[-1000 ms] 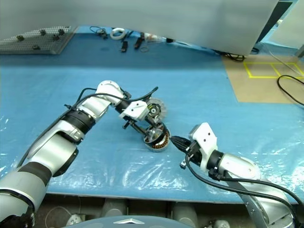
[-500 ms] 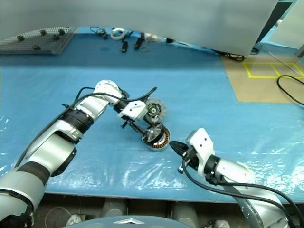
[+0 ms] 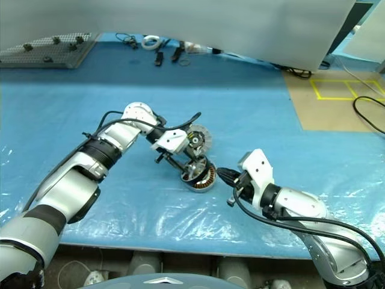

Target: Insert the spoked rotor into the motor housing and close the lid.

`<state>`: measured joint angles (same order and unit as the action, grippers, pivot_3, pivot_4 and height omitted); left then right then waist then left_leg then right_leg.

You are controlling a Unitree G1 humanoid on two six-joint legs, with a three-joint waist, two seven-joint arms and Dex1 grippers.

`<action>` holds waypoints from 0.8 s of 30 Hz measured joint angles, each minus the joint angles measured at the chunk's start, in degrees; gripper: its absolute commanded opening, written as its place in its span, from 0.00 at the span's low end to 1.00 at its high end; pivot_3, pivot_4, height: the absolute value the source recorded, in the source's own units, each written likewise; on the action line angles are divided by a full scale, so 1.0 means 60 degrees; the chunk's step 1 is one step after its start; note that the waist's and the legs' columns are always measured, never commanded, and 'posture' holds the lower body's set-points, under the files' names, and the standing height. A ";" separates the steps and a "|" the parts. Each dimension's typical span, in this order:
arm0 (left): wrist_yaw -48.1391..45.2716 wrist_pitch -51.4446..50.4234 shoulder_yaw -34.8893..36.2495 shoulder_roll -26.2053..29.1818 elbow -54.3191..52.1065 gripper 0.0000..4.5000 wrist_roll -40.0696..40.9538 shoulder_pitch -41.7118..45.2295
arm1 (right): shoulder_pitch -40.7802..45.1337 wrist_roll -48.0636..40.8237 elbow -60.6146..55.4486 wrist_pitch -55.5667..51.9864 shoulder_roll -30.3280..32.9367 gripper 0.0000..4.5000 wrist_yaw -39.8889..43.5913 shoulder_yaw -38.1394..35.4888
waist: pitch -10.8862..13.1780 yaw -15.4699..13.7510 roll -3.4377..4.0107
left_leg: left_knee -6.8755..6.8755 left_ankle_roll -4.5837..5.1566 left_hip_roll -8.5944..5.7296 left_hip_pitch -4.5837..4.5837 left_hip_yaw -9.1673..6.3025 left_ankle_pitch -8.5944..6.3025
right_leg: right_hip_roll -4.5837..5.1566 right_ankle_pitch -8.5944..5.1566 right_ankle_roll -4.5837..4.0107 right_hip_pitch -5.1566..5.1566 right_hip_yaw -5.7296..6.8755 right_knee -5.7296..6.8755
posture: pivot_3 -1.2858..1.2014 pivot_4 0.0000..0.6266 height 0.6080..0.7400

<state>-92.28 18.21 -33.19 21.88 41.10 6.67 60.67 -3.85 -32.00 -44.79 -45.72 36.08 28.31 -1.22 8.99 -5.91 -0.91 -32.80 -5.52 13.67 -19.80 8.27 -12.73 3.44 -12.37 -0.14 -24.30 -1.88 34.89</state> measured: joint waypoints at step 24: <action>0.0000 0.0307 0.0565 -0.0218 0.0218 0.30 -0.0696 0.0028 | -0.0387 0.0282 0.0294 0.0615 0.0065 0.00 0.0166 0.0294 | 0.0000 -0.0002 0.0000 | -0.0002 0.0000 0.0000 -0.0001 0.0000 0.0000 | 0.0001 0.0001 0.0002 0.0000 -0.0002 0.0000 | 0.52 0.24 1.00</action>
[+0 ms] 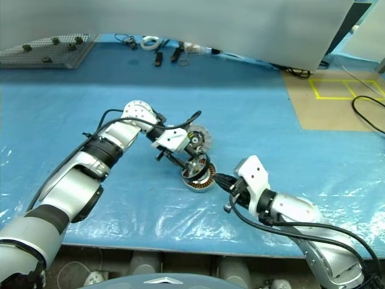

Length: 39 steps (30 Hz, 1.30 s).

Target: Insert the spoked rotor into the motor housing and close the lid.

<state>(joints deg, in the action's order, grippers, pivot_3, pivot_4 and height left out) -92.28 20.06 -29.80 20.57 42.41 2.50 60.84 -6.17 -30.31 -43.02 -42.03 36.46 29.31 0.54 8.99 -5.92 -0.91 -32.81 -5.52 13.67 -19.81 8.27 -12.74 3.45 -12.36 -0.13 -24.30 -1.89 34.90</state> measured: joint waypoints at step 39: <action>0.2105 -0.3992 0.3334 0.2400 -0.5970 0.58 0.2965 -0.5584 | -0.0514 0.0892 0.3079 0.3619 0.0874 0.00 0.3358 -0.0451 | -0.0002 0.0120 0.0027 | -0.0001 0.0005 0.0021 -0.0022 0.0003 -0.0003 | 0.0008 -0.0026 -0.0043 -0.0010 0.0026 -0.0013 | 0.52 0.24 1.00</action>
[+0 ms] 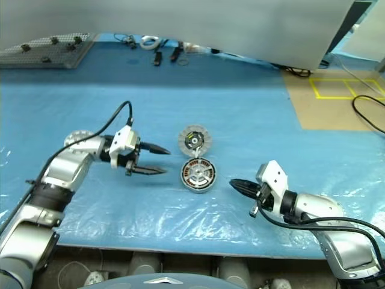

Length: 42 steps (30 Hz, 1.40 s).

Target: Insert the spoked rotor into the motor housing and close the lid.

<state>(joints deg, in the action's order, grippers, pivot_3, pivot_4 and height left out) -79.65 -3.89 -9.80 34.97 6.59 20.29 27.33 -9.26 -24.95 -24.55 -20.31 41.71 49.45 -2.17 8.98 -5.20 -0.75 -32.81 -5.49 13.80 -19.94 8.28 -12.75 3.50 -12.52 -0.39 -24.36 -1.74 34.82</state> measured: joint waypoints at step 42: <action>0.2075 -0.0646 0.0848 0.0100 -0.1703 0.58 0.0120 -0.2292 | 0.4412 0.1456 0.4301 0.2142 -0.2308 0.00 0.1882 0.2246 | -0.0003 0.0204 0.0006 | -0.0028 0.0018 0.0003 0.0008 0.0013 0.0009 | -0.0002 -0.0006 -0.0014 -0.0002 -0.0001 0.0022 | 0.52 0.24 1.00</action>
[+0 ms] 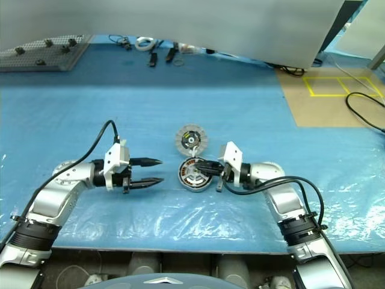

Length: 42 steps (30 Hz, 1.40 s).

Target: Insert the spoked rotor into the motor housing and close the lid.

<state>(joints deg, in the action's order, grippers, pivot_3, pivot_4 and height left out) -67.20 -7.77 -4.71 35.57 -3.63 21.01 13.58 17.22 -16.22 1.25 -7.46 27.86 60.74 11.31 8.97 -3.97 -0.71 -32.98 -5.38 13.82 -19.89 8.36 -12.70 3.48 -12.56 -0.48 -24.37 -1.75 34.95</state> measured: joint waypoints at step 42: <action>-0.1275 0.0085 -0.1089 -0.1033 0.1646 0.01 -0.0229 0.1784 | -0.2657 -0.0830 -0.2671 -0.1123 0.1353 0.00 -0.0911 -0.1525 | -0.0001 -0.0020 -0.0001 | 0.0002 0.0002 -0.0002 -0.0004 0.0002 0.0000 | 0.0000 0.0000 0.0000 0.0001 -0.0011 -0.0010 | 0.52 0.24 1.00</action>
<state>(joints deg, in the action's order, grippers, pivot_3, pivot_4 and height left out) -74.85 -7.26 -11.24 29.37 6.24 19.64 24.29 1.27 -21.20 -14.77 -14.20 35.98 55.28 2.16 8.96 -4.09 -0.71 -32.97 -5.37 13.80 -19.92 8.38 -12.70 3.48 -12.56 -0.48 -24.36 -1.81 34.89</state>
